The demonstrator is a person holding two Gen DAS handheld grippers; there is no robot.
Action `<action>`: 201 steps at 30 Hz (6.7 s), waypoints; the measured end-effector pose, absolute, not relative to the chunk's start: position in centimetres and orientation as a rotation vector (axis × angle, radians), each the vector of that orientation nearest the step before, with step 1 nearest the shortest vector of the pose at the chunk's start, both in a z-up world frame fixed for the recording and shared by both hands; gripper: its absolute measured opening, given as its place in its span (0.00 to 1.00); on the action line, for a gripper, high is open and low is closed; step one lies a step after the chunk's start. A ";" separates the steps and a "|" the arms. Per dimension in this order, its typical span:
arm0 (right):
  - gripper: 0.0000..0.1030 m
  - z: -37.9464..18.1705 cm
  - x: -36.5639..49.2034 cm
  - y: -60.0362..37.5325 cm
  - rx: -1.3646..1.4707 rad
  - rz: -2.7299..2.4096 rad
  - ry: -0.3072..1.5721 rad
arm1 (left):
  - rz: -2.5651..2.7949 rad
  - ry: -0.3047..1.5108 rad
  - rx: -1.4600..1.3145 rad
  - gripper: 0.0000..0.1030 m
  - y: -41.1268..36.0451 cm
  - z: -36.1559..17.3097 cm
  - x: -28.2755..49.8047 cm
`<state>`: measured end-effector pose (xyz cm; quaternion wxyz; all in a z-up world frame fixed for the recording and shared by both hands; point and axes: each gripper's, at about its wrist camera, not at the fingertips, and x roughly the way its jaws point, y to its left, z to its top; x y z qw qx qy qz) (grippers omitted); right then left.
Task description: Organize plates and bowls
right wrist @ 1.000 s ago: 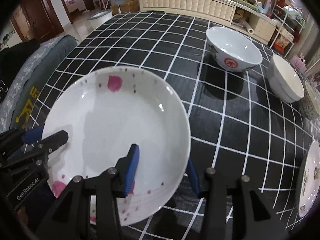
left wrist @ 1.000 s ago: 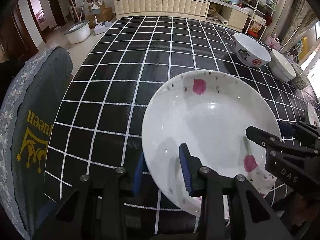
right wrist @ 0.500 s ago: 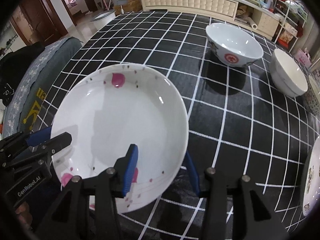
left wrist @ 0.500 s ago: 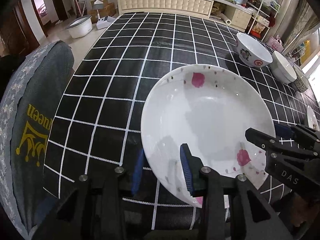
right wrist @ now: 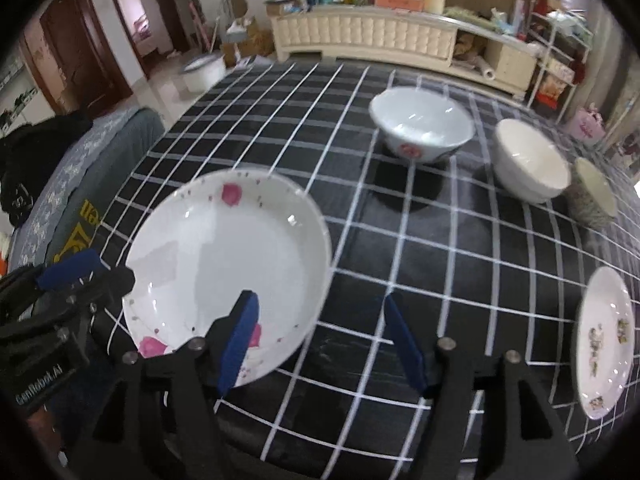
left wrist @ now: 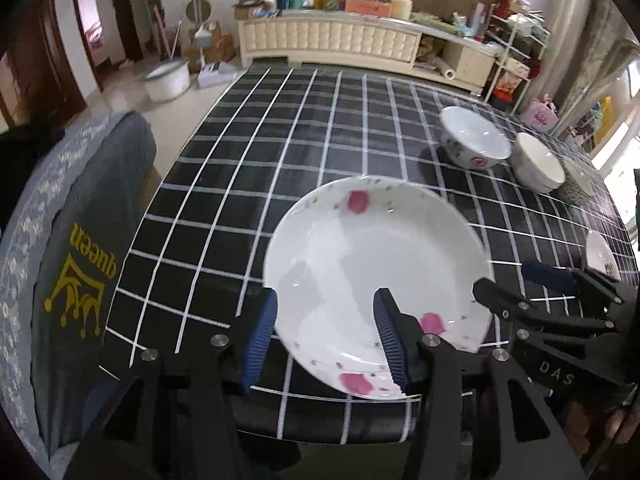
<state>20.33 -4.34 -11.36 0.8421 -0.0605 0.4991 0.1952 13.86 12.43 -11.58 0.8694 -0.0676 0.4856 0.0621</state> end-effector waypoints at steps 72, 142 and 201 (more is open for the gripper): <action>0.55 -16.0 25.0 -42.2 0.146 -0.009 1.164 | -0.356 1.196 0.113 0.66 -25.1 -17.9 26.8; 0.22 -9.6 23.0 -10.4 -0.077 0.463 1.049 | 0.057 1.036 -0.156 0.21 5.9 -11.0 16.4; 0.25 -14.9 23.9 -0.9 -0.259 0.467 1.184 | 0.079 1.130 -0.233 0.35 14.9 -15.2 16.1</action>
